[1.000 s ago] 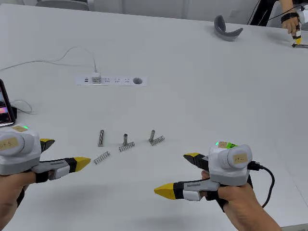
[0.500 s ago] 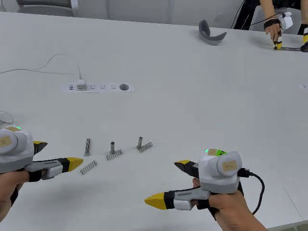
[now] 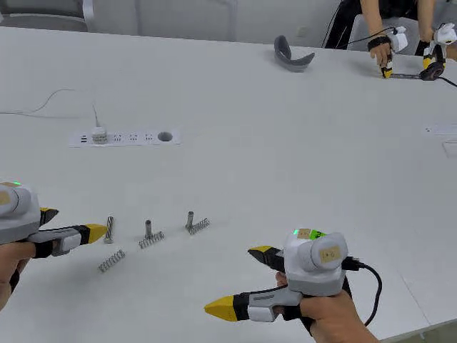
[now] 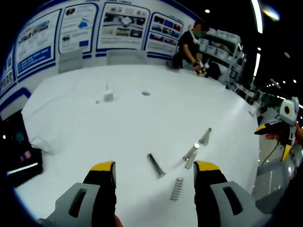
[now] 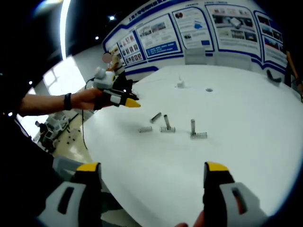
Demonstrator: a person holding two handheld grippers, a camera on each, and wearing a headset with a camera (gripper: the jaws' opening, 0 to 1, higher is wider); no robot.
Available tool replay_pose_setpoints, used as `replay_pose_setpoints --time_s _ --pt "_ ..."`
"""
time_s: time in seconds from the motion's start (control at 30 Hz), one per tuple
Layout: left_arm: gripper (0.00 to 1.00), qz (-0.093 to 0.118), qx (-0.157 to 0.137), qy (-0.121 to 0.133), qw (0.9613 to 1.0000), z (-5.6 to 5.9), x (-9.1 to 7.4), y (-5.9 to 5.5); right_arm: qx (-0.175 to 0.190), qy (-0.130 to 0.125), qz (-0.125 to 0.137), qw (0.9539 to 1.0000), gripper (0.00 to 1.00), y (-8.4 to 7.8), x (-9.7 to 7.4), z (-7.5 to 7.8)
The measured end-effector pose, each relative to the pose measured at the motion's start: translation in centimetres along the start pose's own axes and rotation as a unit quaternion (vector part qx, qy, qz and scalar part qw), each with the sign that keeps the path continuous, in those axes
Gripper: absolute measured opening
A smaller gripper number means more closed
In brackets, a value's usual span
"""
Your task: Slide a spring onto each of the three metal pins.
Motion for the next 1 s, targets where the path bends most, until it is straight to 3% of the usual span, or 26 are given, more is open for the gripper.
replay_pose_setpoints --time_s 0.43,0.77,1.0 --pt "0.53 -0.014 -0.027 0.005 0.9995 -0.3 3.8 -0.3 0.002 0.001 0.0 1.0 0.89 -0.1 0.2 -0.3" --pt "0.35 -0.023 -0.02 0.015 0.9994 -0.5 6.1 -0.6 0.002 0.001 -0.001 1.0 0.89 -0.2 0.2 -0.2" --pt "0.26 -0.039 -0.025 0.019 0.9987 -0.4 7.6 -1.6 0.002 0.005 -0.005 1.0 0.89 -0.1 0.5 -0.3"
Point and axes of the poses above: the centre of the closed fingertips' face, and the gripper's own axes: x roughly forward along the fingers, z roughly to its right, y roughly out of its top, the point moved 3 cm from there along -x, roughly backward along the fingers, and after that the axes turned 7 degrees about x, right-handed, at the moved point
